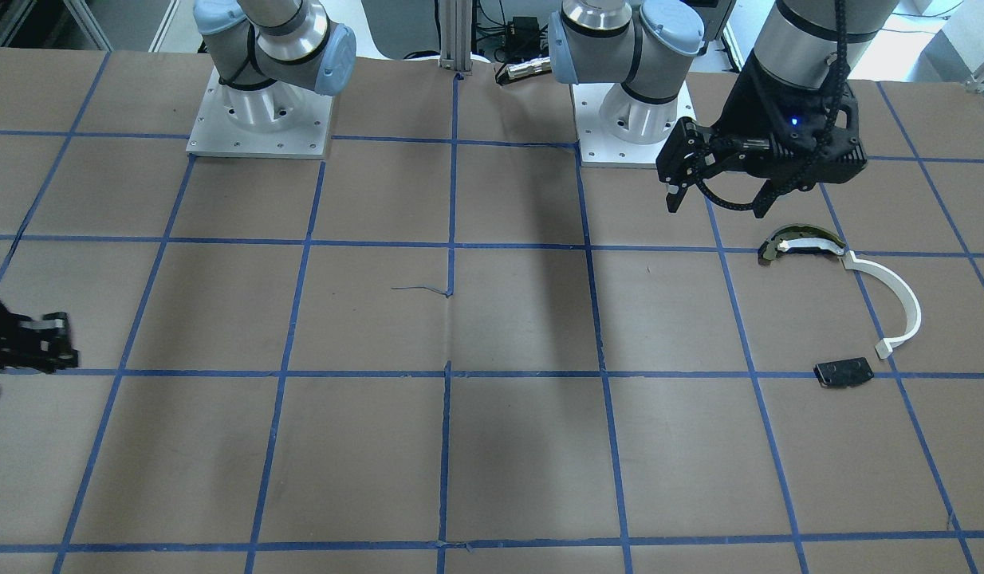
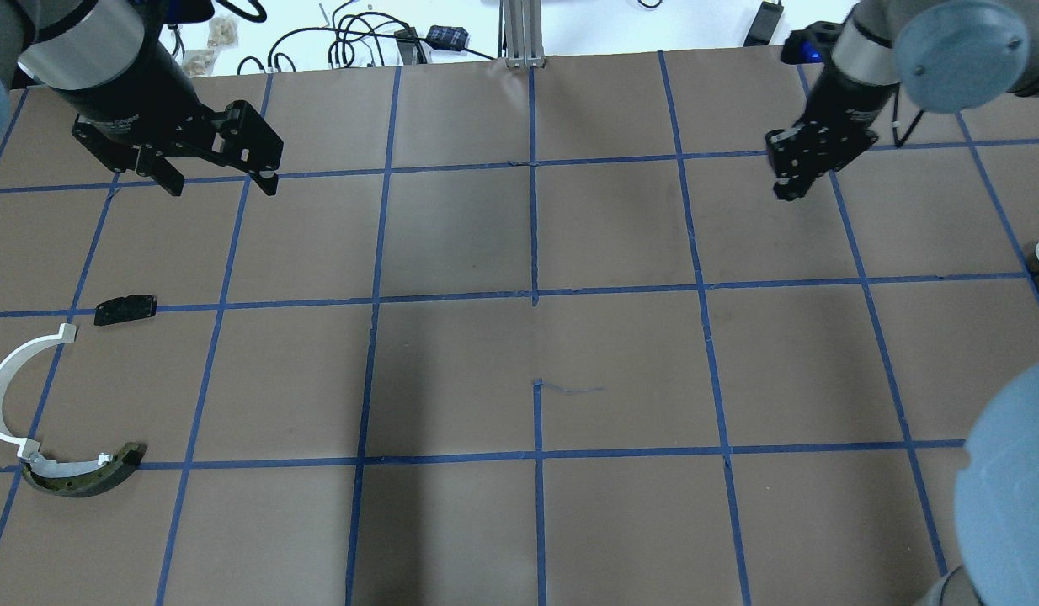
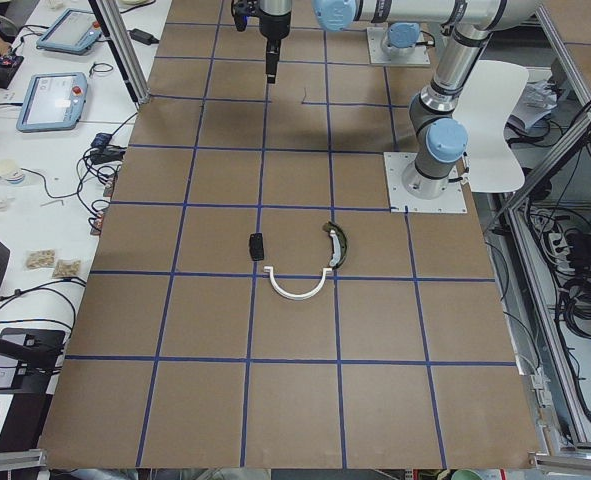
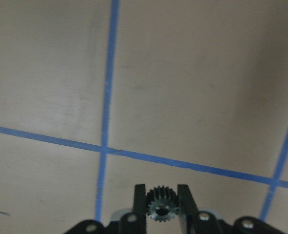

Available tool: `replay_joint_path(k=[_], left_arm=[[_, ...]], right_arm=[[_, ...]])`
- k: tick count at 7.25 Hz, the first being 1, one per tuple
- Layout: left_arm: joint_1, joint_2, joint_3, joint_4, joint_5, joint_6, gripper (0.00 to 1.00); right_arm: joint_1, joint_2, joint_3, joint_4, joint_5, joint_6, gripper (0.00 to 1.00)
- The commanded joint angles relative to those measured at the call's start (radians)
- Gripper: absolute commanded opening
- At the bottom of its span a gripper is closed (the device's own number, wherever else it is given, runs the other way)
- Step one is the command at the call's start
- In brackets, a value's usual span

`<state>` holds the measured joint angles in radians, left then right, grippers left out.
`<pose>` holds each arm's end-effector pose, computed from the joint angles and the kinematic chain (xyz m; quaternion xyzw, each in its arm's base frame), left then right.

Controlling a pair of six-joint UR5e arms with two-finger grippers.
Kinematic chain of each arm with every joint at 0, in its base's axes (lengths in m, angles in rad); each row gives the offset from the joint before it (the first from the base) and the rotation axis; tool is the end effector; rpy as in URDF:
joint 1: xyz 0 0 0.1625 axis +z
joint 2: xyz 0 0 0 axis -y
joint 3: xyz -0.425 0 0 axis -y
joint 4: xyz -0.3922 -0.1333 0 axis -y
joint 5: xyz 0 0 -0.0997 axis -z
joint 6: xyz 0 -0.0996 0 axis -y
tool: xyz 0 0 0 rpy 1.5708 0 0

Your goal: Place bearing gear from tray to pile

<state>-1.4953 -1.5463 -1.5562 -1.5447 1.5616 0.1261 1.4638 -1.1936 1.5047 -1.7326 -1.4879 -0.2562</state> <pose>-0.0971 -0.4962 0.5098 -0.0254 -0.9991 0.0329 0.0013 0.0752 -0.6253 0.3246 -0.0712 0.9938 0.0658 0.0541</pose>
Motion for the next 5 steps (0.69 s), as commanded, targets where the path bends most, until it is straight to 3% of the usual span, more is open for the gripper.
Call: replay_joint_path(k=[1, 3, 5], left_arm=[[0.001, 0.0, -0.001, 0.0, 0.0, 0.003, 1.0], [0.001, 0.002, -0.001, 0.0, 0.0, 0.004, 1.0], [0.001, 0.002, -0.001, 0.0, 0.0, 0.006, 1.0]], right_arm=[[0.24, 0.008, 0.076, -0.098, 0.017, 0.288, 0.0], [0.382, 0.028, 0.184, -0.231, 0.052, 0.403, 0.0], [0.452, 0.074, 0.264, -0.405, 0.052, 0.484, 0.0]])
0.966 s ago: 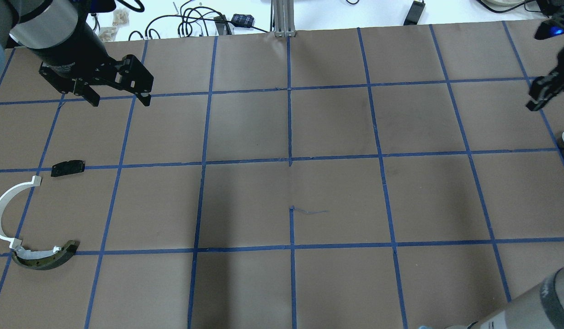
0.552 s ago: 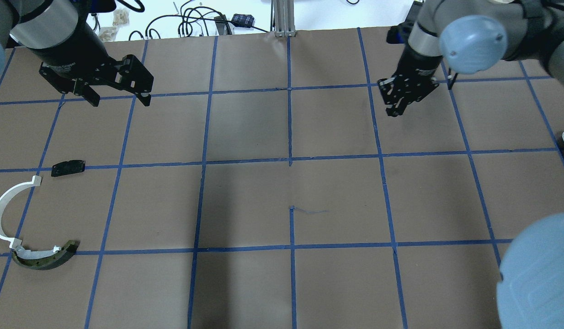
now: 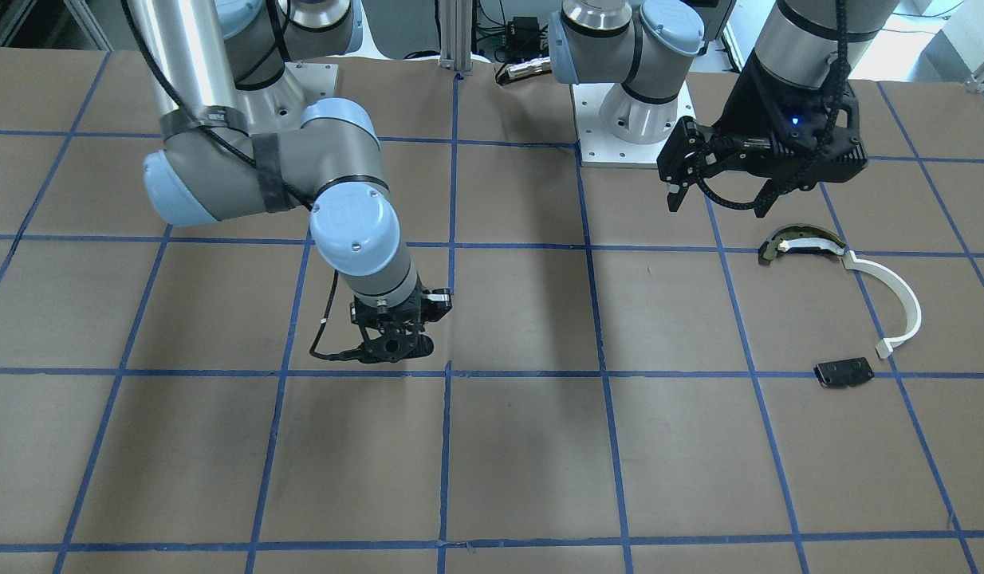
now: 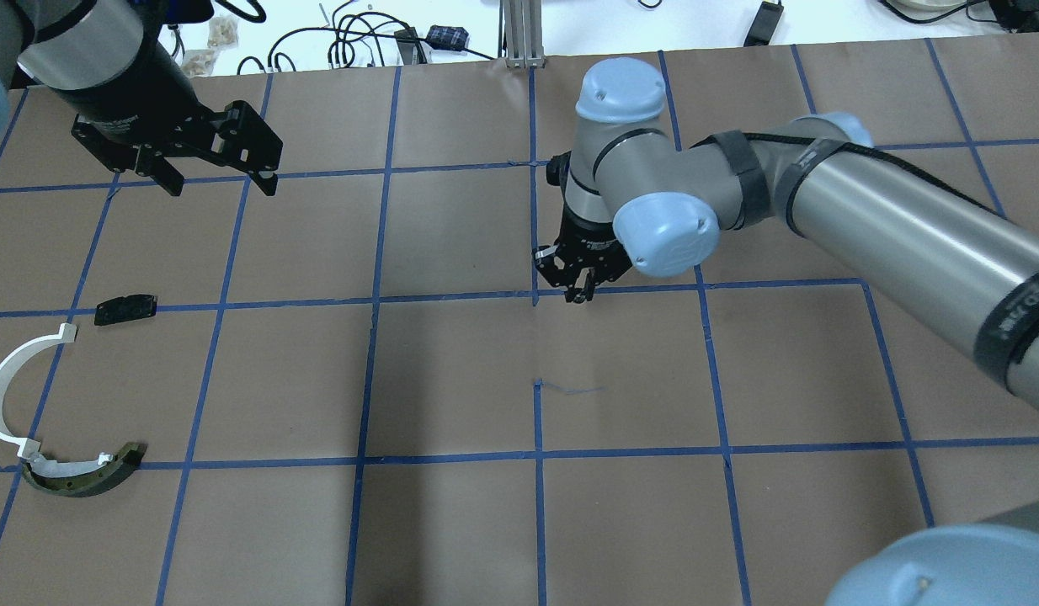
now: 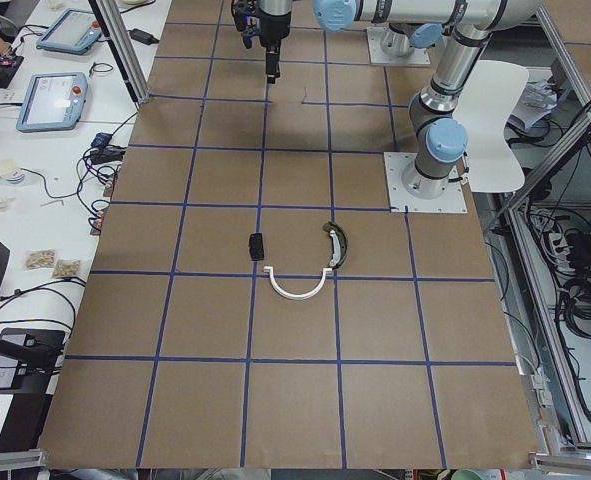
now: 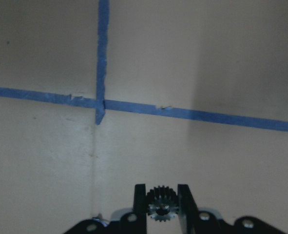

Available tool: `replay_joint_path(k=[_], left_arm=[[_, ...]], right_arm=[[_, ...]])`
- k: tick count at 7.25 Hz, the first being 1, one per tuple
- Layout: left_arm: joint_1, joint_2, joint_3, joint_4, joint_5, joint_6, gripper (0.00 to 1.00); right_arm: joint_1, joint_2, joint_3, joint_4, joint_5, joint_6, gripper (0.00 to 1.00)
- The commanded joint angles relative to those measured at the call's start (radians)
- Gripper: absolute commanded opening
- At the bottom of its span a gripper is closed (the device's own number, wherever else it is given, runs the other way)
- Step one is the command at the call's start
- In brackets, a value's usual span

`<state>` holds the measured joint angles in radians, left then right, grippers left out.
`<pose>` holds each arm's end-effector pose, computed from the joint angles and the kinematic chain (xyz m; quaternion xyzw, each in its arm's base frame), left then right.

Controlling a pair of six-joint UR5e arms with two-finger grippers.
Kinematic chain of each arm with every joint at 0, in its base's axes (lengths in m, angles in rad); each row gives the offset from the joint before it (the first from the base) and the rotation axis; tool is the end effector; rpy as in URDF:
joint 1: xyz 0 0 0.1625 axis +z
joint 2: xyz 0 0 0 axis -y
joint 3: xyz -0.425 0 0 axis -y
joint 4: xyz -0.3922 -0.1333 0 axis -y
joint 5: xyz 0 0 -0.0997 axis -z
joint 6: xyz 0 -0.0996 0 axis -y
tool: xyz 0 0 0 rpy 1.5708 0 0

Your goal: Place bearing gear from tray to pile

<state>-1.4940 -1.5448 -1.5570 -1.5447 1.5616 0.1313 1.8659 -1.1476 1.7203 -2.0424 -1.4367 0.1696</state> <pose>-0.0965 -0.4957 0.5101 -0.0274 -0.9991 0.0332 0.0011 0.3129 -0.5251 0.2292 -0.0591 0.9947 0.0645 0.0535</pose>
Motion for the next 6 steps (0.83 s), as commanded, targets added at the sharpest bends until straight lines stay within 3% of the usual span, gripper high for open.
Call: replay_joint_path(k=[1, 2, 4, 5, 6], left_arm=[[0.0, 0.002, 0.0, 0.0, 0.001, 0.004, 1.0], [0.0, 0.002, 0.0, 0.0, 0.0, 0.004, 1.0], [0.0, 0.002, 0.0, 0.0, 0.0, 0.004, 1.0], [0.0, 0.005, 0.0, -0.003, 0.003, 0.005, 1.0], [0.0, 0.008, 0.0, -0.014, -0.002, 0.005, 1.0]], right_arm=[[0.094, 0.046, 0.047, -0.097, 0.002, 0.097, 0.0], [0.123, 0.055, 0.051, -0.108, 0.001, 0.111, 0.0], [0.128, 0.049, 0.048, -0.111, -0.007, 0.139, 0.92], [0.122, 0.049, 0.041, -0.108, -0.016, 0.128, 1.0], [0.083, 0.036, 0.032, -0.108, -0.022, 0.111, 1.0]])
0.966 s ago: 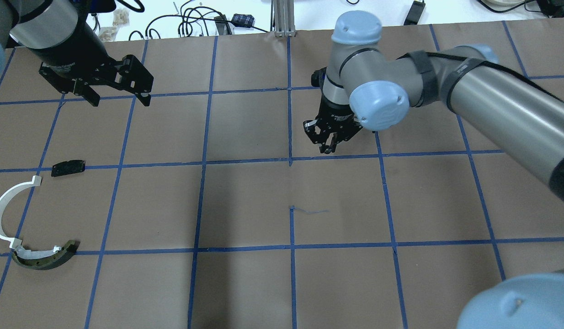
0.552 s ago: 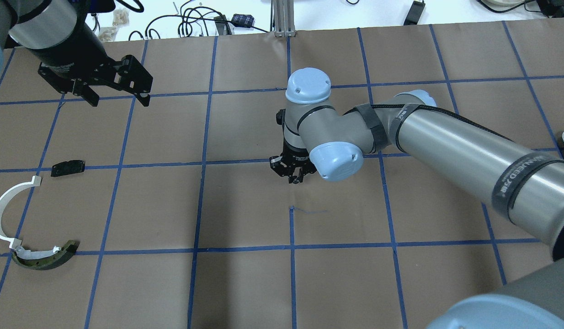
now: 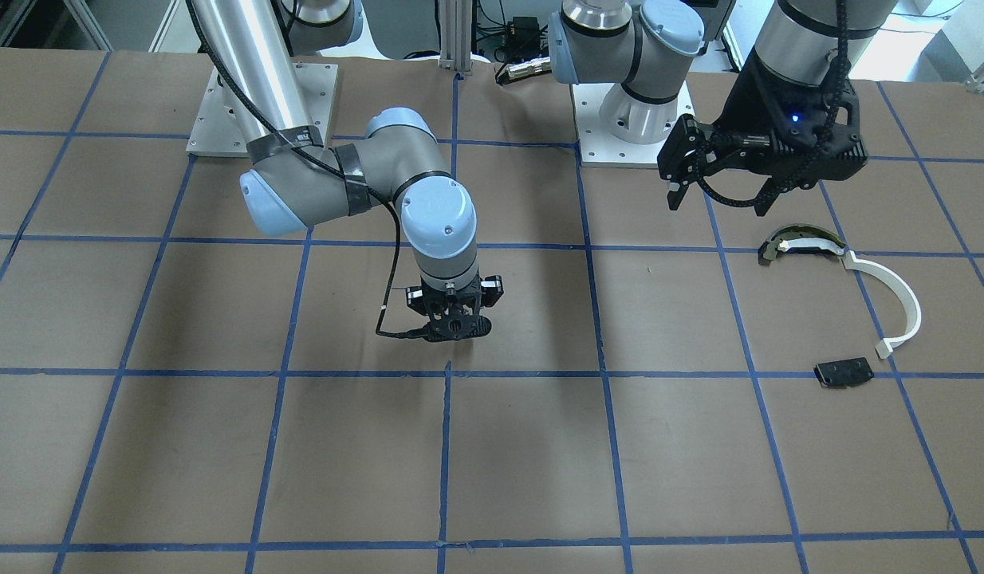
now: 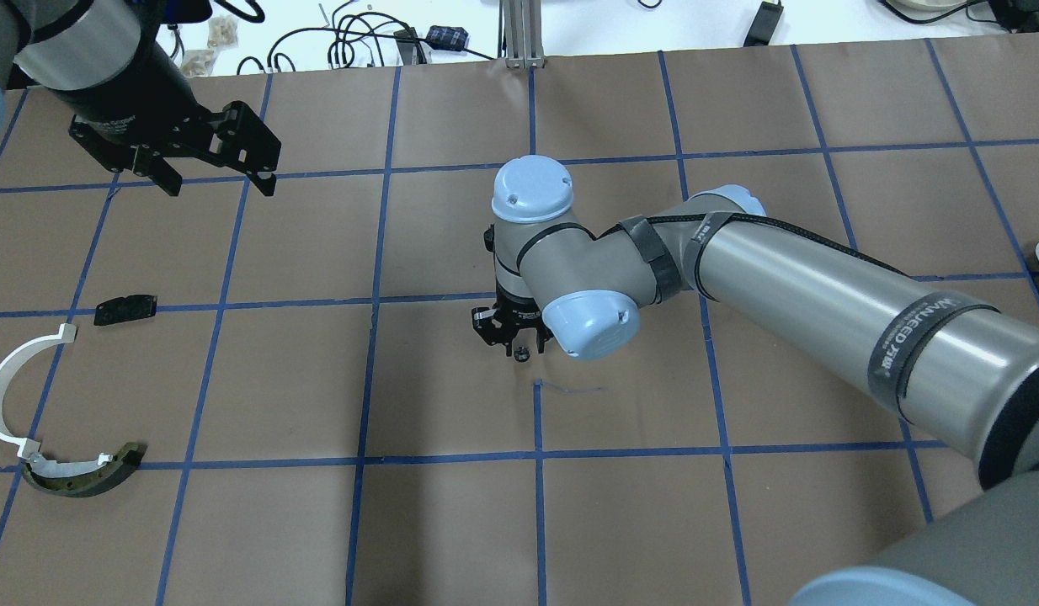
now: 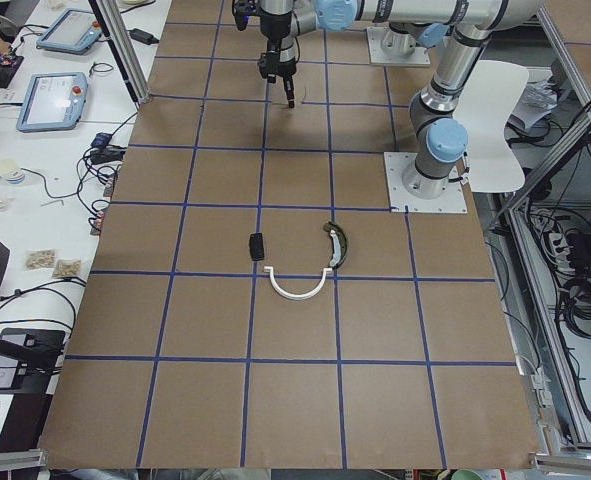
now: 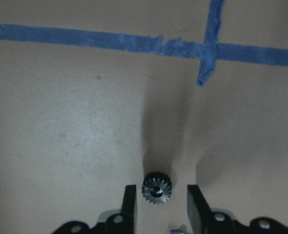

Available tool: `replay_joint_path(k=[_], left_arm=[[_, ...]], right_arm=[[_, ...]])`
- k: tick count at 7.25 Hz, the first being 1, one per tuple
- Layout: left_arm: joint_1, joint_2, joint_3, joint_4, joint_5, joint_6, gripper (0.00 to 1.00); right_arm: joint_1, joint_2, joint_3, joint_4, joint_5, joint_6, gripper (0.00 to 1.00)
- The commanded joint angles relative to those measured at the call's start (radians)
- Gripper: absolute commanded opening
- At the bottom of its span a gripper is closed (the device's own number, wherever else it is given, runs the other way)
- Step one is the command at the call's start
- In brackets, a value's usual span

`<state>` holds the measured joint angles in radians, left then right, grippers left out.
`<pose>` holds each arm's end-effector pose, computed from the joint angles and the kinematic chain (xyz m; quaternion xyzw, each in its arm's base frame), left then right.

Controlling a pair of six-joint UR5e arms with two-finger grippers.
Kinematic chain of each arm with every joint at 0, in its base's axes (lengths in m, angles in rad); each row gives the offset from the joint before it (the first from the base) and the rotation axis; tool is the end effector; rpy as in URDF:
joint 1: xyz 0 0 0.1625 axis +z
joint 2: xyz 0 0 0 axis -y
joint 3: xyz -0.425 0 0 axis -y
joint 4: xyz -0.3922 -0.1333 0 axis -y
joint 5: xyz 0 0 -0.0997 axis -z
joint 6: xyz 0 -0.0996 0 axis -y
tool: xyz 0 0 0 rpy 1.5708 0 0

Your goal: Place bearing gear from tray to pile

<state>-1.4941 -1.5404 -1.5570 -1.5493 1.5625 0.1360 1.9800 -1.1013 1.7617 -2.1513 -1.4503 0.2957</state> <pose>-0.0966 -0.4938 0.5118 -0.0298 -0.9990 0.0331 0.0006 0.3694 -0.4867 0.1944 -0.0542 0.9959 0.0582 0.0427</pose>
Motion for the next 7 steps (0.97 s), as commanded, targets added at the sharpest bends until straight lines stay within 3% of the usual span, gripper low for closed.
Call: replay_joint_path(k=[1, 2, 4, 6, 7], left_arm=[[-0.001, 0.006, 0.0, -0.02, -0.009, 0.002, 1.0], [-0.009, -0.009, -0.012, -0.032, -0.037, -0.002, 1.0], [-0.186, -0.041, -0.107, 0.032, -0.07, -0.159, 1.0], [-0.37, -0.134, -0.249, 0.299, -0.064, -0.437, 1.0], [-0.408, -0.188, -0.277, 0.371, -0.062, -0.479, 1.0]], right_arm=[[-0.129, -0.052, -0.022, 0.025, -0.045, -0.058, 1.0], [-0.262, -0.08, -0.022, 0.065, -0.077, -0.105, 1.0], [-0.52, -0.184, -0.028, 0.141, -0.082, -0.206, 1.0], [-0.784, -0.206, -0.025, 0.145, -0.123, -0.429, 1.0], [-0.884, -0.198, -0.024, 0.139, -0.145, -0.548, 1.0]])
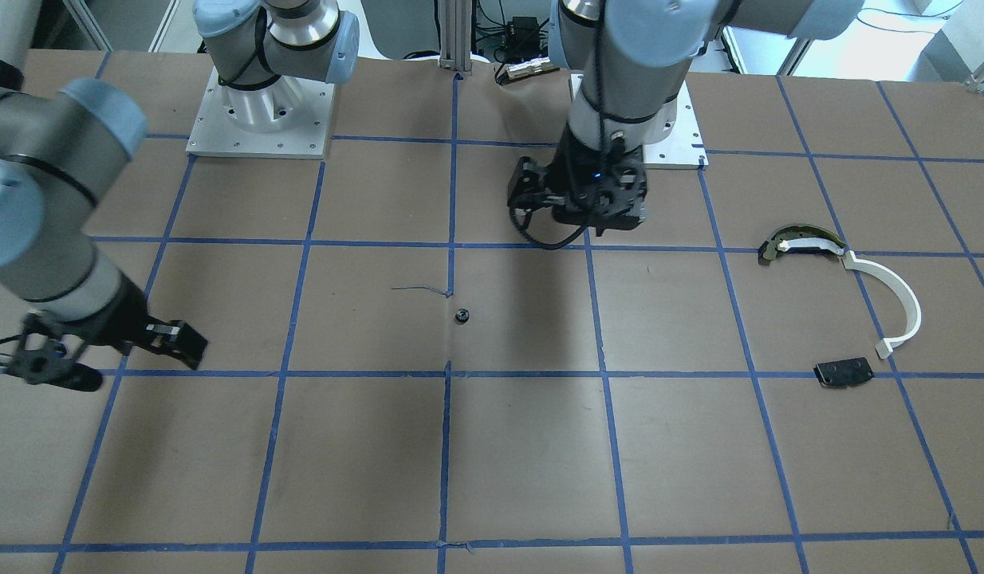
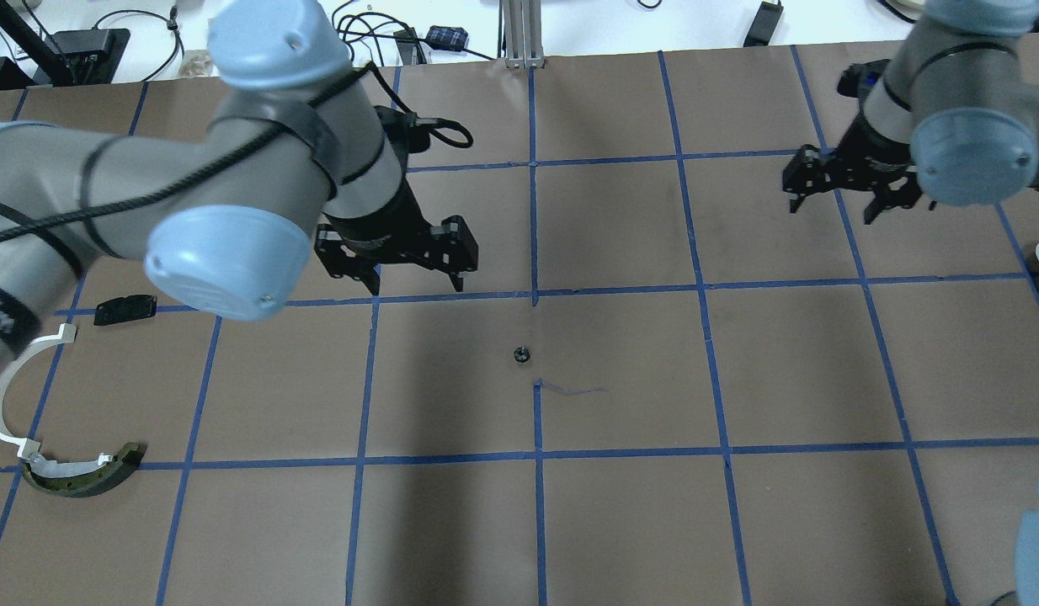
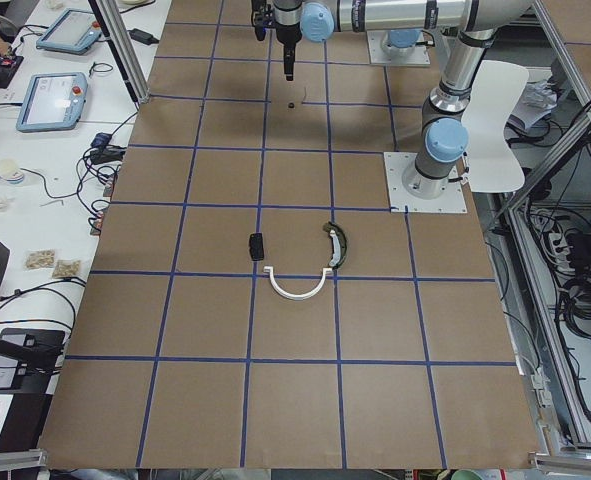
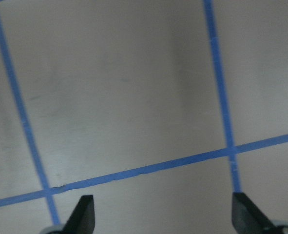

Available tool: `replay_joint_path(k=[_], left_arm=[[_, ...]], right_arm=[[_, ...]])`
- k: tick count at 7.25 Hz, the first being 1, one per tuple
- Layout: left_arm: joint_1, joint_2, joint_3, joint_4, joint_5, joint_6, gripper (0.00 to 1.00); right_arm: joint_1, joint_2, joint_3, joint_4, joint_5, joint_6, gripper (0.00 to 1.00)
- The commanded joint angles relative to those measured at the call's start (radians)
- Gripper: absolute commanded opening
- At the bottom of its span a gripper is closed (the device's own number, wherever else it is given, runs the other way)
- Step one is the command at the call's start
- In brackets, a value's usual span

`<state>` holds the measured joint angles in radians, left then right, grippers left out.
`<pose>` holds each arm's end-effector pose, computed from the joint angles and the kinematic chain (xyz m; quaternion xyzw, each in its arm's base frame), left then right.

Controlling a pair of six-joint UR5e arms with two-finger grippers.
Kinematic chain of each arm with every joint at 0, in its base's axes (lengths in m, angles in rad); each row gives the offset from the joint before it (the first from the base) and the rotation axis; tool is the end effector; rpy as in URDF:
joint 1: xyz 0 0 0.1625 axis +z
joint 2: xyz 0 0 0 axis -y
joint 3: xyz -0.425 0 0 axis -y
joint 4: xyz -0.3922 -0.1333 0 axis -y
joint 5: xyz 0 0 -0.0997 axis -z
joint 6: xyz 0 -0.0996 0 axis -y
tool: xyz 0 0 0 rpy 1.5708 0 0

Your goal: Place bearing gear from tray to pile

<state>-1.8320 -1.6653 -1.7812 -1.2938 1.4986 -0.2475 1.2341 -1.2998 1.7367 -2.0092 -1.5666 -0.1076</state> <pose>-0.2677 -0.4575 0.3658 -0.0063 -0.9992 -0.0226 0.0314 -0.0618 -0.5812 0.3066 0.1143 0.9934 -0.0012 0.0019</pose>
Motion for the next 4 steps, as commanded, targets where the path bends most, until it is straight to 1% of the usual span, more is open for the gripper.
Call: replay_joint_path(k=[1, 2, 3, 4], left_arm=[[-0.079, -0.123, -0.057, 0.141, 0.002, -0.098, 1.0], [-0.102, -0.184, -0.058, 0.184, 0.04, -0.101, 1.0], [-0.134, -0.238, -0.057, 0.283, 0.054, -0.12, 1.0], [-0.138, -0.278, -0.05, 0.31, 0.051, -0.13, 1.0]], right_arm=[[-0.244, 0.004, -0.009, -0.012, -0.029, -0.265, 1.0], [-0.331, 0.016, -0.023, -0.017, -0.042, -0.384, 1.0], [-0.399, 0.04, -0.048, -0.022, -0.046, -0.45, 1.0], [-0.471, 0.081, -0.077, -0.055, -0.046, -0.537, 1.0]])
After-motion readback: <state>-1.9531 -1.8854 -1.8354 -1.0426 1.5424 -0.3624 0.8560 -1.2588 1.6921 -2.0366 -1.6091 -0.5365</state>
